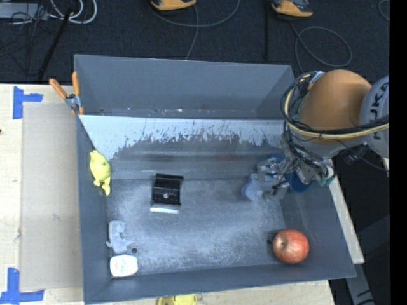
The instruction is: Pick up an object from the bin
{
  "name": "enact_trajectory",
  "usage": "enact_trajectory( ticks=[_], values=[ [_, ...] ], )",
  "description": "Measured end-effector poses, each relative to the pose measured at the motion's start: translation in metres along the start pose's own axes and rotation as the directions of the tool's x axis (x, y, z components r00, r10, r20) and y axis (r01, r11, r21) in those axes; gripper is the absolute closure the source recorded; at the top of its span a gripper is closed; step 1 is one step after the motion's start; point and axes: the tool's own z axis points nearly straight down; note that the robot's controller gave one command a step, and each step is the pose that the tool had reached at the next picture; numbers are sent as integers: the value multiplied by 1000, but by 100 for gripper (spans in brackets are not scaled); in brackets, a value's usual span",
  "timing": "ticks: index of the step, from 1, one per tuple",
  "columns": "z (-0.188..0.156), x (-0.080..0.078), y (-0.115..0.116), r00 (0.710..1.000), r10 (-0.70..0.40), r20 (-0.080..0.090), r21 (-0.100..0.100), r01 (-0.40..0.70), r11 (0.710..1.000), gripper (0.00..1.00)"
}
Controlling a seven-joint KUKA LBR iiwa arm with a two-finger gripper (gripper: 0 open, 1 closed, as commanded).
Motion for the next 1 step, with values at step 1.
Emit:
enact_trajectory(
  ticks=[1],
  values=[
    [-14,-1,0,1000,0,5,2,0,1000,100]
  ],
)
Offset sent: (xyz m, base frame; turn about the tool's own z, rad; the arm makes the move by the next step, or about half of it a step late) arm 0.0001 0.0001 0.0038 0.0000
